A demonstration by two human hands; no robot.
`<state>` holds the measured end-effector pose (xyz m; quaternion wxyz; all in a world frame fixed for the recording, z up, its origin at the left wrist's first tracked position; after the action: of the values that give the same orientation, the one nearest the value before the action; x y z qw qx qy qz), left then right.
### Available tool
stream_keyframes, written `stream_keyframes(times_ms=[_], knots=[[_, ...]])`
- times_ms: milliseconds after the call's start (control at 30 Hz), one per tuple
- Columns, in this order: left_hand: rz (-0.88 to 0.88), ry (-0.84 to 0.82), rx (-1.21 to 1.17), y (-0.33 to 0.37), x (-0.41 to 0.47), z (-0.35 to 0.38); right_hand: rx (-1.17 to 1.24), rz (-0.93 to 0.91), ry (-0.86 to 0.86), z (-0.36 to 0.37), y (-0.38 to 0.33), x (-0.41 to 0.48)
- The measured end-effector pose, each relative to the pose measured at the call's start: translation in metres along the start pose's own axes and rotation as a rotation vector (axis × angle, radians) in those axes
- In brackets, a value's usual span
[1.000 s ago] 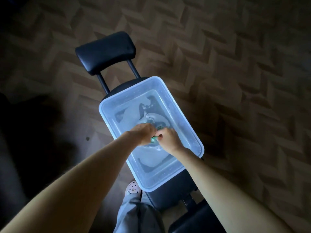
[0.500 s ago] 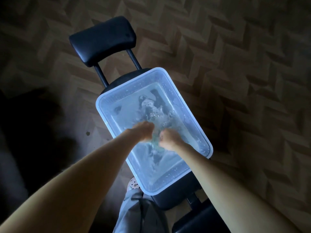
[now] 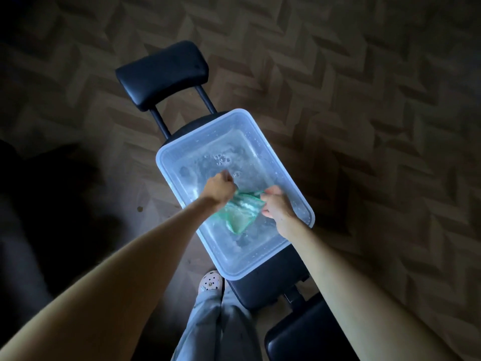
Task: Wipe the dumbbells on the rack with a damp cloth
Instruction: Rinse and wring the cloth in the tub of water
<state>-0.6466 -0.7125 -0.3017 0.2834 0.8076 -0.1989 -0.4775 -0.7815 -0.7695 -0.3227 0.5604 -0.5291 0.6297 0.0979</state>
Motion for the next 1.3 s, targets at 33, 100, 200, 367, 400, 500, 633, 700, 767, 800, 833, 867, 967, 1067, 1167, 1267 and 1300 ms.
stream_keyframes(times_ms=[33,100,200,367,400,500,633,700,767,800,833,867,967,1067,1167,1267,1300], knots=[[0.013,-0.023,-0.031,0.004,-0.007,-0.002,0.059,-0.001,0.002,-0.003,-0.002,-0.008],[0.053,-0.115,0.027,0.012,-0.019,-0.006,0.071,-0.056,0.04,-0.01,-0.009,-0.02],[0.198,-0.177,0.378,0.03,-0.038,-0.02,-0.189,-0.192,0.078,-0.019,-0.024,-0.039],[0.416,-0.093,0.631,0.05,-0.053,-0.036,-0.594,-0.198,-0.104,-0.023,-0.03,-0.058],[0.441,-0.065,0.638,0.049,-0.052,-0.036,-0.633,-0.212,-0.128,-0.022,-0.029,-0.057],[0.457,0.025,0.661,0.035,-0.043,-0.032,-0.98,-0.355,-0.141,-0.017,-0.022,-0.049],[0.301,-0.012,0.61,-0.001,-0.018,-0.004,-1.102,-0.442,-0.05,-0.003,-0.01,-0.023],[0.244,-0.135,0.579,-0.019,-0.005,0.016,-1.067,-0.459,-0.176,0.012,-0.004,-0.013],[0.185,-0.248,0.604,-0.035,0.008,0.032,-1.094,-0.422,-0.331,0.027,0.004,-0.001],[0.147,-0.285,0.626,-0.042,0.013,0.037,-1.131,-0.4,-0.383,0.033,0.009,0.005],[0.116,-0.322,0.644,-0.05,0.019,0.042,-1.173,-0.388,-0.421,0.038,0.014,0.014],[0.084,-0.364,0.66,-0.054,0.023,0.046,-1.225,-0.348,-0.447,0.039,0.021,0.02],[-0.033,-0.437,0.728,-0.064,0.028,0.052,-1.373,-0.204,-0.432,0.039,0.033,0.033],[-0.075,-0.426,0.701,-0.055,0.028,0.051,-1.359,-0.205,-0.359,0.036,0.024,0.037],[-0.061,-0.25,0.481,-0.036,0.026,0.038,-1.125,-0.317,-0.16,0.022,0.001,0.035],[0.03,-0.082,0.24,-0.009,0.015,0.015,-0.912,-0.409,0.082,0.001,-0.021,0.018],[0.078,-0.024,0.164,0.0,0.011,0.007,-0.844,-0.424,0.15,-0.006,-0.028,0.011]])
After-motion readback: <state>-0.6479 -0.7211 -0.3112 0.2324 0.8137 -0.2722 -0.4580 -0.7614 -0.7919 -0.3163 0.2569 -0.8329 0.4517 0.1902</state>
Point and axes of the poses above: each hand's wrist, its own x-axis towards the middle knuckle, its own z-axis out of the palm, y = z × x, the point moved 4 cm from there along x, towards the middle knuckle, and after that the axes turned 12 degrees about -x, right-handed, at the moved point
